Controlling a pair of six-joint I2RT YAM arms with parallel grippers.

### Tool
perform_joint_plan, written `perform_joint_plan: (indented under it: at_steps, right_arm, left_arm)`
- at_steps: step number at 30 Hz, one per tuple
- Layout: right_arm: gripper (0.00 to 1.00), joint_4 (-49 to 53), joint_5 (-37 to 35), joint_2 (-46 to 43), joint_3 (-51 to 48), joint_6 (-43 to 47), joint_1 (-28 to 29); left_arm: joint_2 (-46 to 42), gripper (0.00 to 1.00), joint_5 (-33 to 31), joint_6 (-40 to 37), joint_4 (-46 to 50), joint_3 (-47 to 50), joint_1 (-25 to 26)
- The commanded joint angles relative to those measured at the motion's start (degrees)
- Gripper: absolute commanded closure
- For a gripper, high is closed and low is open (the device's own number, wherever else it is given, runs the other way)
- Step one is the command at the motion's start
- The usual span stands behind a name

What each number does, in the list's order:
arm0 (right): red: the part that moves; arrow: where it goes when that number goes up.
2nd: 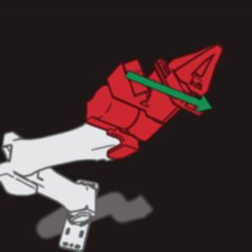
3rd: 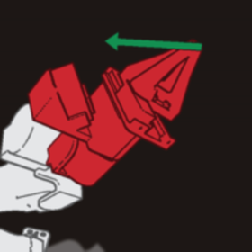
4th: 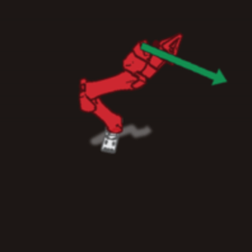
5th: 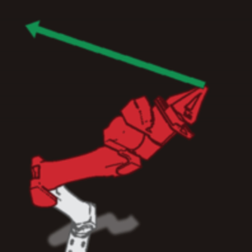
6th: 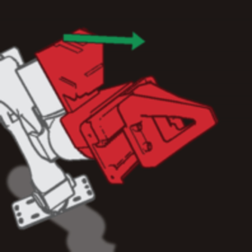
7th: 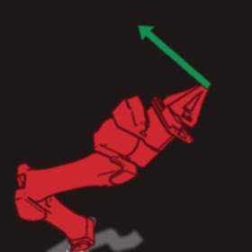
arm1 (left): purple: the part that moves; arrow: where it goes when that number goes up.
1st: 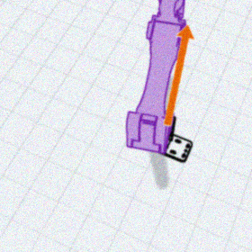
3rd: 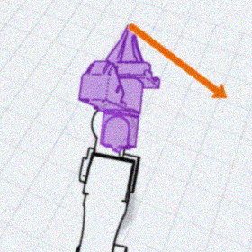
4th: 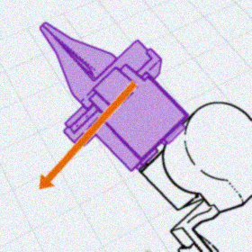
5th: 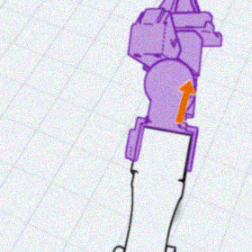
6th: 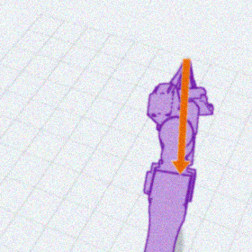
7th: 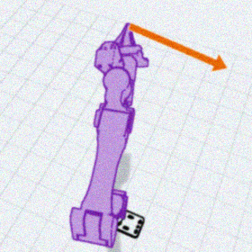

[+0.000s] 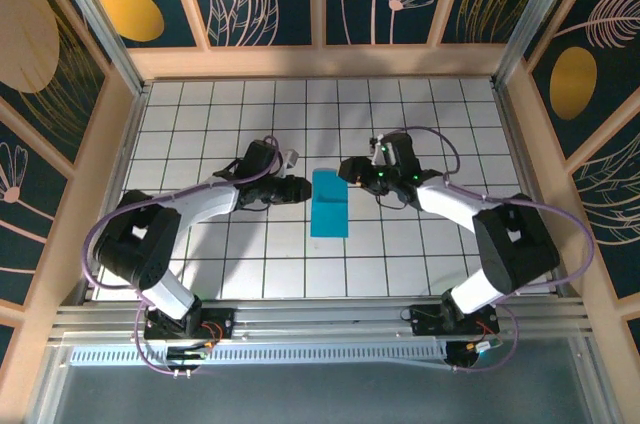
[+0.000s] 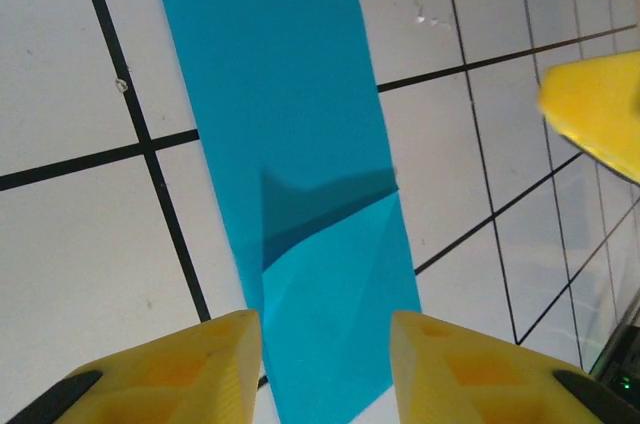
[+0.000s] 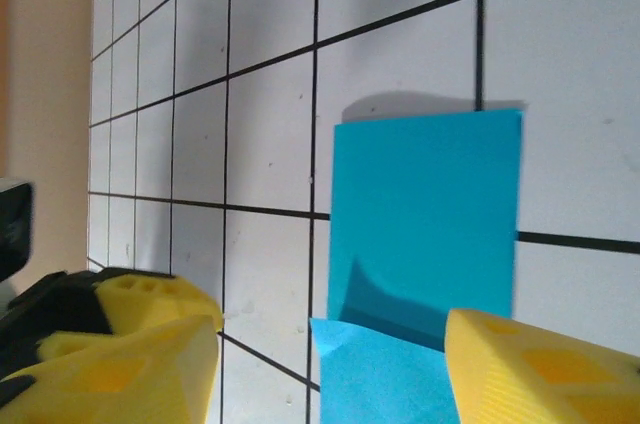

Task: Fold a paper plane with a square sheet of paper (fold left side to right side)
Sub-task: Turn over the paper at the center of the table.

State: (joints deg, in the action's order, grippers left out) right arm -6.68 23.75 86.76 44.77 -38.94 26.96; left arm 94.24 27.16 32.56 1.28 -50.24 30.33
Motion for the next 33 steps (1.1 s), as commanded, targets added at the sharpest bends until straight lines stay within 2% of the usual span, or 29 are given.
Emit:
perform_joint_plan:
  at_steps: [1,16,30,33]
  right_arm:
    - [0.34,-1.67,-1.25,-3.59,-4.26,-0.37,-1.07]
    - [0.32,-1.58,-0.37,-7.45,-9.6,-0.64,-3.17]
    - [0.32,-2.63,0.67,-6.17,-10.38,-0.94,-3.3]
    - [0.32,-2.97,1.2,-6.08,-10.67,-0.9,-3.25]
  left_arm:
    - [3.33,0.61,1.36,-1.97,-0.75,-2.39,-0.1]
    - [12.6,0.68,7.38,-3.91,-2.9,-4.72,-0.09]
    - [14.24,0.76,8.55,-3.55,-4.62,-4.42,-0.09]
    - [14.37,0.81,8.26,-3.55,-4.79,-4.73,-0.09]
